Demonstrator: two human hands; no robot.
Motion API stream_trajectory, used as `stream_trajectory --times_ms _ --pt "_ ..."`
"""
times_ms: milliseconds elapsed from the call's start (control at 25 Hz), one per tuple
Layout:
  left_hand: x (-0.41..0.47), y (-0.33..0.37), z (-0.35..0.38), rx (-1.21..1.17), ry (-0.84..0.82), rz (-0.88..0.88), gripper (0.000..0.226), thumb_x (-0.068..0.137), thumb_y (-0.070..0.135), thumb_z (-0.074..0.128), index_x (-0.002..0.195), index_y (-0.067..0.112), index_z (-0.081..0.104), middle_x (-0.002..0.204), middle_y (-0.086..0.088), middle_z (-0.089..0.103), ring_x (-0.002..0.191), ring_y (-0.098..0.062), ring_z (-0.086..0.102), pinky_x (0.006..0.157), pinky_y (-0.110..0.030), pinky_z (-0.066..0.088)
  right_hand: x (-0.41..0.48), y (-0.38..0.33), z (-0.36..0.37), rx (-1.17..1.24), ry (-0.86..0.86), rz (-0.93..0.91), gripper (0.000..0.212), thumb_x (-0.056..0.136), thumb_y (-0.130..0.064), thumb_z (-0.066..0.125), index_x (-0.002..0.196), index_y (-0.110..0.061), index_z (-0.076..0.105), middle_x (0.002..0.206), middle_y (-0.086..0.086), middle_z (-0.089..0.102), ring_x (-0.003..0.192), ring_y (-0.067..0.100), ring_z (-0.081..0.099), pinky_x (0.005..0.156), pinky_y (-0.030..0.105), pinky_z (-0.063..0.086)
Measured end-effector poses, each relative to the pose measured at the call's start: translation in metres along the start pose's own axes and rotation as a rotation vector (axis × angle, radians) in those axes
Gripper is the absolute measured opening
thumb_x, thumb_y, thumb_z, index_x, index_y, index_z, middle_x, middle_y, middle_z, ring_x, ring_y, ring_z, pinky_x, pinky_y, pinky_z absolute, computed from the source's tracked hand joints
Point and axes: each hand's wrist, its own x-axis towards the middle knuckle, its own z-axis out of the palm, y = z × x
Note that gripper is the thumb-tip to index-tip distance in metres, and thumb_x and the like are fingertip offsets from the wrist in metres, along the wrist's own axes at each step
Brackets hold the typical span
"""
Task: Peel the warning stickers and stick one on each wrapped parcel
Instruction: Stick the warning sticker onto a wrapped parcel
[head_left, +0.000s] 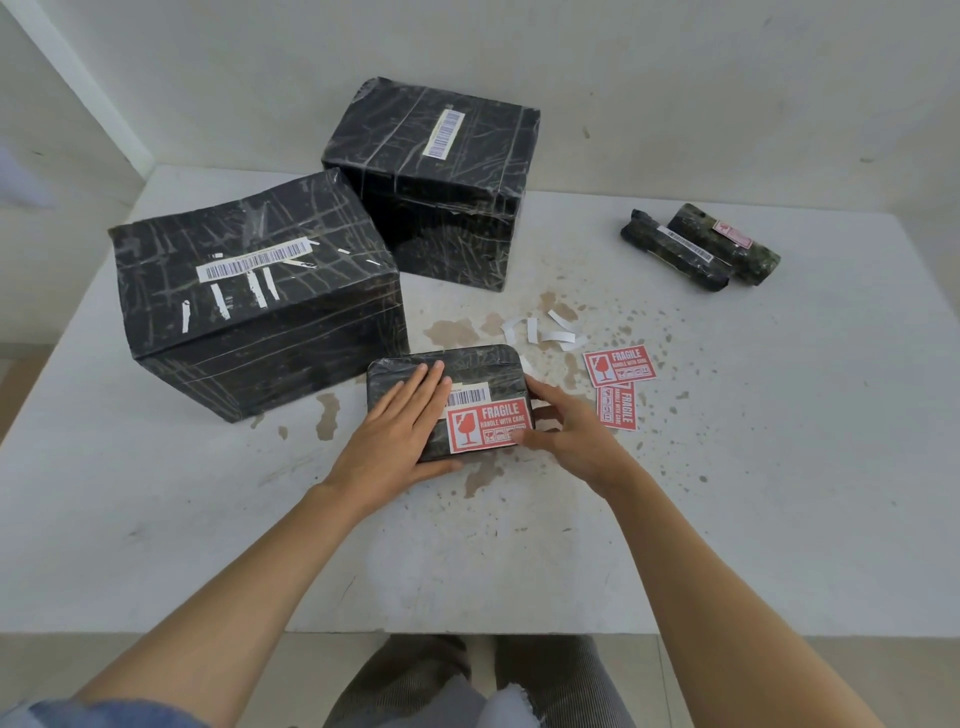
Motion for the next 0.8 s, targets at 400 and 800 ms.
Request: stream_trajectory --times_ms 400,800 --pt "0.010 0.054 -0.031 -0.100 0.301 -0.133 0.081 0.088 0.071 0.028 0.142 0.012 0.039 0.152 -0.005 0.031 0.141 -0.018 0.023 0.116 -0.048 0.019 -0.005 -0.018 -0.042 0.481 0.051 0.113 0.021 0.097 -0.023 0.050 0.117 -0.019 0.049 0.097 0.011 0.071 0.091 0.025 0.070 0.079 0.036 0.059" --pt "0.172 0.166 -0.071 -1.105 0.330 -0.655 0.042 0.093 0.027 0.057 0.132 0.018 0.048 0.120 0.003 0.058 0.101 -0.008 0.053 0.071 -0.010 0.042 0.000 0.011 -0.188 0.462 0.439 0.162 0.021 0.100 -0.019 0.033 0.113 -0.017 0.050 0.094 0.007 0.067 0.088 0.017 0.064 0.078 0.033 0.055"
